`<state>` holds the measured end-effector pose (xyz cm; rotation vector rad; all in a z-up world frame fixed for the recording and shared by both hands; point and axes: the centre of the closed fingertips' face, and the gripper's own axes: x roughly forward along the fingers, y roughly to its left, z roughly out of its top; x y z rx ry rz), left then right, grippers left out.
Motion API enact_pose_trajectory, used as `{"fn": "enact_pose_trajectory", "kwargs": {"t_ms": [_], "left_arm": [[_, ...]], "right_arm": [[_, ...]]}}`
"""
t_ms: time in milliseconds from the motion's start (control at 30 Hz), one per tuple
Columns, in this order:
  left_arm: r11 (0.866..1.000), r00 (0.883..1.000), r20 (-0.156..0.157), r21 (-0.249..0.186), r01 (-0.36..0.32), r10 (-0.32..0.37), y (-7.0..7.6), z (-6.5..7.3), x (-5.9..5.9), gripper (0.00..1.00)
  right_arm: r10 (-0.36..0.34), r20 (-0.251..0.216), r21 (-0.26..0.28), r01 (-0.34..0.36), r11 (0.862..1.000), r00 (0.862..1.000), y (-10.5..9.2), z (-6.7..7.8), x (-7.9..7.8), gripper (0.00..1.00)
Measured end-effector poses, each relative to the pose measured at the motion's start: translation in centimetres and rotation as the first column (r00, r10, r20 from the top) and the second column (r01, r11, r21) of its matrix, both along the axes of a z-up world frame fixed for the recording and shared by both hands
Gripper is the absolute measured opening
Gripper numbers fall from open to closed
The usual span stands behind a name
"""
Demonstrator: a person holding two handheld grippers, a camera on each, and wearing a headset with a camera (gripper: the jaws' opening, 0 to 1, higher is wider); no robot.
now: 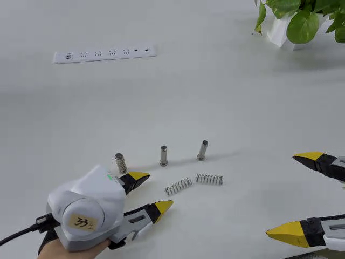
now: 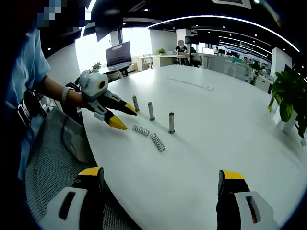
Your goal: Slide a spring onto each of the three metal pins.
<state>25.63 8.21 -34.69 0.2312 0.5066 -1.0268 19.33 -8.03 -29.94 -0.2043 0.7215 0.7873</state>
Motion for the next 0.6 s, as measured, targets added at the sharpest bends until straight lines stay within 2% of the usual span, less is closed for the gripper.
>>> {"fn": "enact_pose_trajectory", "kwargs": {"t_ms": [233,367,600], "left_arm": [[1.0,1.0,0.003,0.008,0.026,-0.026,-1.0,-0.8,0.0,0.22],[0.999,0.999,-0.013,0.007,0.036,-0.036,-1.3,-1.3,-0.2,0.16],[0.999,0.999,-0.006,0.01,0.038,-0.038,-1.5,-1.6,-0.3,0.12]], "right_arm": [[-0.012,-0.004,-0.011,0.012,1.0,1.0,-1.1,0.2,-0.4,0.98],[-0.02,0.003,-0.02,0.02,1.0,1.0,-1.6,0.3,-0.3,0.97],[-0.022,-0.004,-0.016,0.022,1.0,1.0,-1.5,0.1,-0.7,0.96]]}}
